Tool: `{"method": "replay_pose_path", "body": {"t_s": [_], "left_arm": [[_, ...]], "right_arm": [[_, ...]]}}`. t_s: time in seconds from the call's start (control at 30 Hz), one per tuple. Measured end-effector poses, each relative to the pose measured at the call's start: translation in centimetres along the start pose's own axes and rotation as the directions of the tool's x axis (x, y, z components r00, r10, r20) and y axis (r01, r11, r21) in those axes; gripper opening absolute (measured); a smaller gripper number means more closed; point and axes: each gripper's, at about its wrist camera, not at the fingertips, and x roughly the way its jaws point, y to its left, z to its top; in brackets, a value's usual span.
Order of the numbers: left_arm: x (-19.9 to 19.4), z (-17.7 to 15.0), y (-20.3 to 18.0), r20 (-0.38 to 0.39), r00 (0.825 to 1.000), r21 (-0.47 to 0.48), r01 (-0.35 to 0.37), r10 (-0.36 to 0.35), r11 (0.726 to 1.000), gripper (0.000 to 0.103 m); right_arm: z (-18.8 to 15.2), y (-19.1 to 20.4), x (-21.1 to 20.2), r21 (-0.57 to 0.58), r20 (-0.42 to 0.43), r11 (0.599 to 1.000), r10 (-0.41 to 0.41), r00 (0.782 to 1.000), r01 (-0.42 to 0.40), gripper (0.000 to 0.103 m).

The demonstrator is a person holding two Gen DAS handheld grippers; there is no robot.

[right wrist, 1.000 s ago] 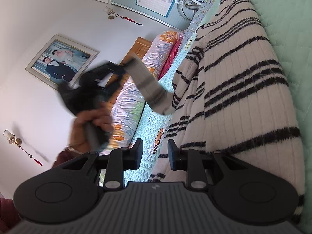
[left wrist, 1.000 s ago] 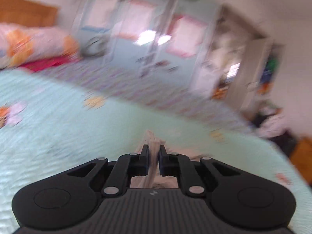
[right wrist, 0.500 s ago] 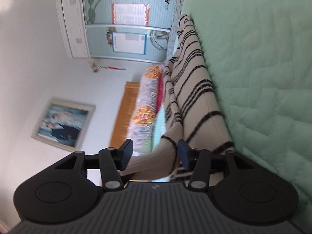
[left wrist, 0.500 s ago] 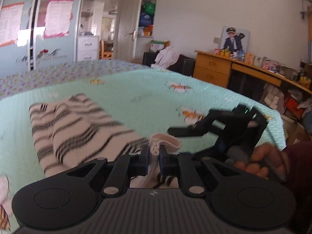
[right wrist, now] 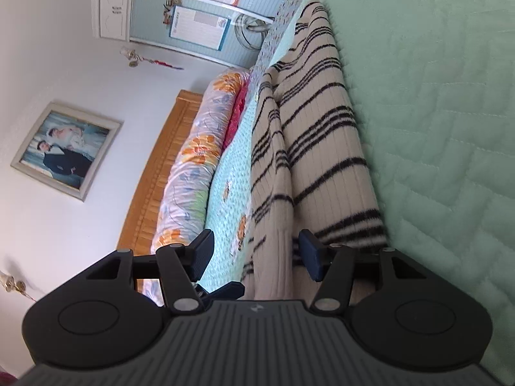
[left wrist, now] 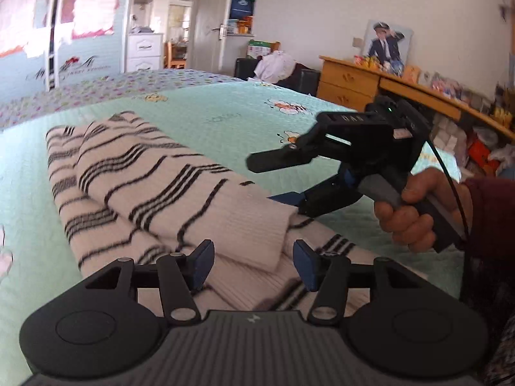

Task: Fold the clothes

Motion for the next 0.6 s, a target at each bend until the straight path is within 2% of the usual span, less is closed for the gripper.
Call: {"method": "replay_pose_path", "body": {"t_s": [0.1, 0.13, 0.17, 0.27, 0.3, 0.37, 0.43, 0.5, 0.57, 0.6], "left_arm": [[-1.5, -1.2, 1.5, 0.054, 0.999, -0.187, 0.007, 0.003, 0.982, 0.06], [-1.8, -1.5, 1.9, 0.069, 0.998, -0.243, 0.008, 0.009, 0.97, 0.06], [-2.1, -1.9, 2.4, 0.084, 0.996, -0.299, 0.01, 0.015, 0.954, 0.06], [-3.1, -2.8, 3.1, 0.113, 0.991, -0.39, -0.023, 0.072, 0.92, 0.06], [-3.3, -2.9, 3.4, 0.121, 0.988, -0.417, -0.033, 0.092, 0.908, 0.06], [-4.0, -3.2, 4.3, 0.14, 0.983, -0.474, -0.038, 0.117, 0.88, 0.06], [-4.7, -3.4, 5.1, 0.159, 0.977, -0.522, -0.037, 0.14, 0.852, 0.06], [-5.2, -3.6, 5.6, 0.173, 0.973, -0.553, -0.035, 0.156, 0.833, 0.06], [-5.5, -3.7, 5.8, 0.183, 0.969, -0.569, -0.03, 0.163, 0.822, 0.062], [-5.5, -3.7, 5.9, 0.184, 0.969, -0.572, -0.031, 0.165, 0.82, 0.062]], "right_arm": [[-0.3, 0.9, -0.2, -0.047, -0.036, 0.998, -0.034, 0.999, 0.032, 0.053], [-0.5, 1.2, 0.0, -0.074, -0.047, 0.996, -0.054, 0.997, 0.051, 0.045], [-0.6, 1.6, 0.2, -0.101, -0.059, 0.992, -0.076, 0.995, 0.069, 0.032], [-0.7, 2.5, 1.2, -0.144, -0.092, 0.984, -0.119, 0.989, 0.105, 0.009], [-0.7, 2.8, 1.5, -0.136, -0.104, 0.986, -0.113, 0.988, 0.099, 0.004], [-0.5, 3.0, 1.8, -0.069, -0.111, 0.996, -0.057, 0.992, 0.05, 0.004], [-0.1, 2.9, 2.0, 0.084, -0.09, 0.993, 0.087, 0.992, -0.08, 0.004], [0.0, 2.6, 2.1, 0.249, -0.03, 0.939, 0.252, 0.967, -0.237, 0.004], [-0.3, 2.3, 2.2, 0.31, 0.0, 0.904, 0.309, 0.951, -0.293, 0.004], [-0.4, 2.0, 2.4, 0.288, -0.024, 0.925, 0.265, 0.964, -0.247, 0.004]]}}
